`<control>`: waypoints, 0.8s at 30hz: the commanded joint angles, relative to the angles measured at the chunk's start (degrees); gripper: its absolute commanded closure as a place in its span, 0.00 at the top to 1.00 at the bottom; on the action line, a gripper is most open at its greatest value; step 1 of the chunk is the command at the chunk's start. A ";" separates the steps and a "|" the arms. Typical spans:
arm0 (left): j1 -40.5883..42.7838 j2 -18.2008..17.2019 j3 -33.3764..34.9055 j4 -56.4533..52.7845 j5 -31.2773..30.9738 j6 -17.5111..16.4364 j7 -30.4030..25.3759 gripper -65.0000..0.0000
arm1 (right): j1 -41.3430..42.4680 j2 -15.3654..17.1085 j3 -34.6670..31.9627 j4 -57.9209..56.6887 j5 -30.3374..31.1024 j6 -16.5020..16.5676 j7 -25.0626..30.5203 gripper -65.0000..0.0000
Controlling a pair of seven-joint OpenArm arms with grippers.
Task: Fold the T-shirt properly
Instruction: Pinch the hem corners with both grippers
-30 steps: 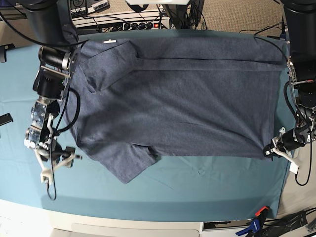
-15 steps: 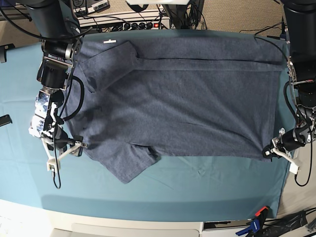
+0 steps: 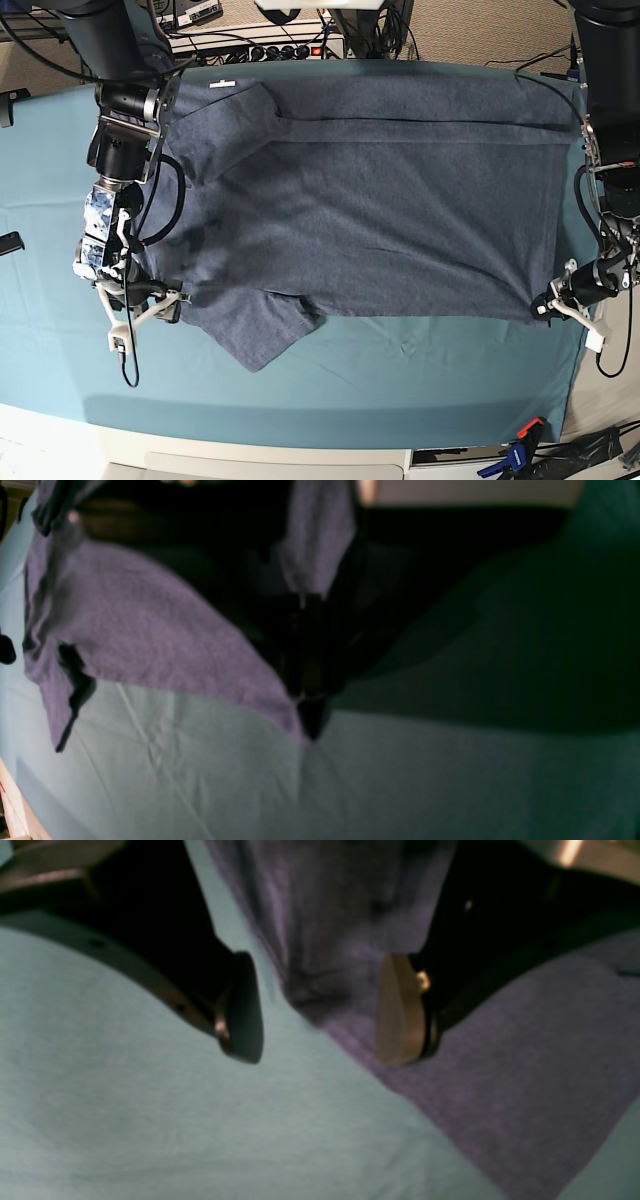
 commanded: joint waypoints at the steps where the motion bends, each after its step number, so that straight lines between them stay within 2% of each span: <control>1: -2.19 -1.20 -0.17 0.79 -1.49 -0.63 -0.92 0.00 | 1.57 0.66 0.07 0.92 0.42 0.11 1.70 0.56; 10: -2.19 -1.20 -0.17 0.79 -1.88 -0.66 -0.92 0.00 | 1.42 0.63 0.07 -5.75 -2.67 -0.44 4.02 0.56; 13: -2.16 -1.20 -0.17 0.79 -1.86 -0.66 -0.90 0.00 | 1.40 0.66 0.07 -5.75 -1.05 0.57 3.89 0.56; 19: -2.16 -1.22 -0.17 0.79 -1.84 -0.66 -0.85 0.00 | 1.42 0.63 0.07 -5.75 6.10 5.18 1.55 0.56; 24: -2.16 -1.22 -0.17 0.79 -1.86 -0.66 -0.87 0.00 | 1.42 0.66 0.07 -5.75 6.23 5.73 1.05 0.56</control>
